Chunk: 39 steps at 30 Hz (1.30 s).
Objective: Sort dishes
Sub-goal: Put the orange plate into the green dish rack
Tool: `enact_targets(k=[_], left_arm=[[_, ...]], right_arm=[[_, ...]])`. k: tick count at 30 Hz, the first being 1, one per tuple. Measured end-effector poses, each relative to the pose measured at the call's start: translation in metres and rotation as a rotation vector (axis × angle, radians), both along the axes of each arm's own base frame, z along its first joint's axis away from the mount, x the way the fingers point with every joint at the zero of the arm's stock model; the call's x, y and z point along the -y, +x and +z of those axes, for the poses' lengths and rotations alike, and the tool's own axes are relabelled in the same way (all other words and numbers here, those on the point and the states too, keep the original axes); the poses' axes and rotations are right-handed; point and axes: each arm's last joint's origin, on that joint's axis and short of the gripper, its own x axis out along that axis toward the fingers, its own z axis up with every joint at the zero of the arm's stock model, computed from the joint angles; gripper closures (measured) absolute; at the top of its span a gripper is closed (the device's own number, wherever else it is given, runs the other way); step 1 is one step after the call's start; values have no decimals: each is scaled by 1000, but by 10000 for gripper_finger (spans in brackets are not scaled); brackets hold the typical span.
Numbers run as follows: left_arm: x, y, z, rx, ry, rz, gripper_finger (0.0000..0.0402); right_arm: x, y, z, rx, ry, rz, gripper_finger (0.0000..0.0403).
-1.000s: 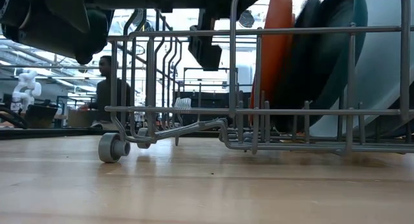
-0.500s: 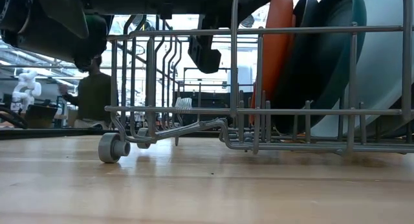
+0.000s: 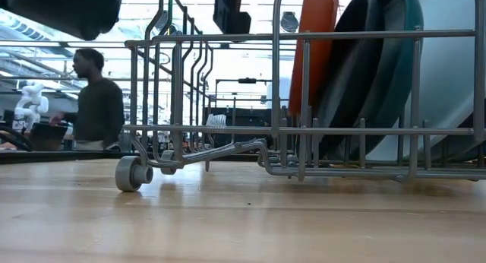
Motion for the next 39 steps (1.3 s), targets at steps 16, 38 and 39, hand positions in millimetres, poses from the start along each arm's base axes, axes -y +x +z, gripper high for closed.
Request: enact_targets(k=[16,38,39], left_arm=[[21,-18,-5,-82,-82,134,401],[31,-29,9,-164,8,217,401],[30,-27,7,-173,6,215,401]], right_arm=[[-3,-3,0,0,14,4,158],[-4,-4,0,0,18,7,158],[-4,-4,0,0,19,6,158]])
